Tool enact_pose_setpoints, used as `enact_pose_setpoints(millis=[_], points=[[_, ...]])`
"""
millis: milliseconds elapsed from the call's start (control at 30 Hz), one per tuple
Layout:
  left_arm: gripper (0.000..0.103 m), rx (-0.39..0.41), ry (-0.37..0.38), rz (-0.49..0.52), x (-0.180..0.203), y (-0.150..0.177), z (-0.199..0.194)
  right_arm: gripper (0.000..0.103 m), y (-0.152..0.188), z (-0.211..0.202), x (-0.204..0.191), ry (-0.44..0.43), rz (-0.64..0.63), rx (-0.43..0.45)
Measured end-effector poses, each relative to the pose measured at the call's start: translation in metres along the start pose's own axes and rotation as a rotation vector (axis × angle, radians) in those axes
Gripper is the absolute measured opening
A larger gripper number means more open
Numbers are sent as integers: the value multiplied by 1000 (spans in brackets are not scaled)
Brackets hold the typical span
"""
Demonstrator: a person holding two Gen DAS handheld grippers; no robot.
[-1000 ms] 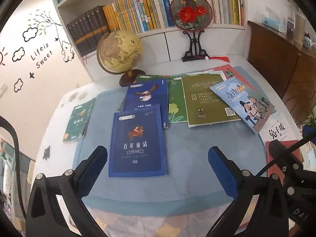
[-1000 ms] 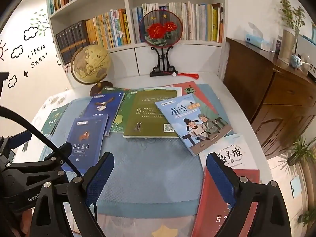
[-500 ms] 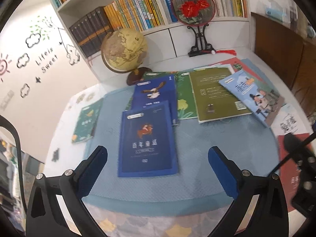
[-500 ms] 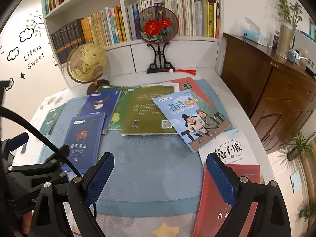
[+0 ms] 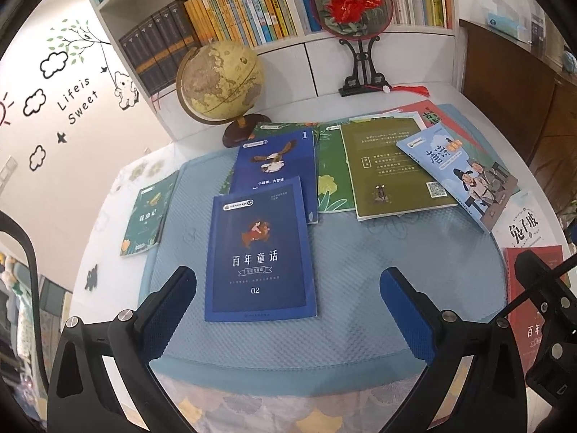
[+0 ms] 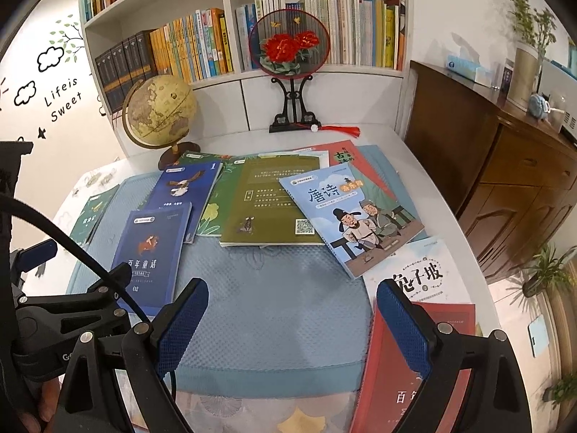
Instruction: Organize books
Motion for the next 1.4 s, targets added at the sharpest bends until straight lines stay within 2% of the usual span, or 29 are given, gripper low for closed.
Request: enact_pose_setpoints(millis=[800,1067,1400], points=[[102,-55,42,-28,-10,3,20,94,-2,11,-12,6,-27,-18],[102,-84,8,-56,-38,9,26,94,-10,26,-45,-59,-50,-48],[102,-103,-15,-84,-87,5,40,93,-23,34,-102,-95,-100,-53]])
Point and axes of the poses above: each gripper's, at about its wrist camera, not at the fingertips, and z roughly the way its jaws point, x to its right, y to its underside, the point moved 10 cm from there along z, roughly the way its jaws point, and after that the axes turned 15 degrees about -x, right-handed, at the moved point
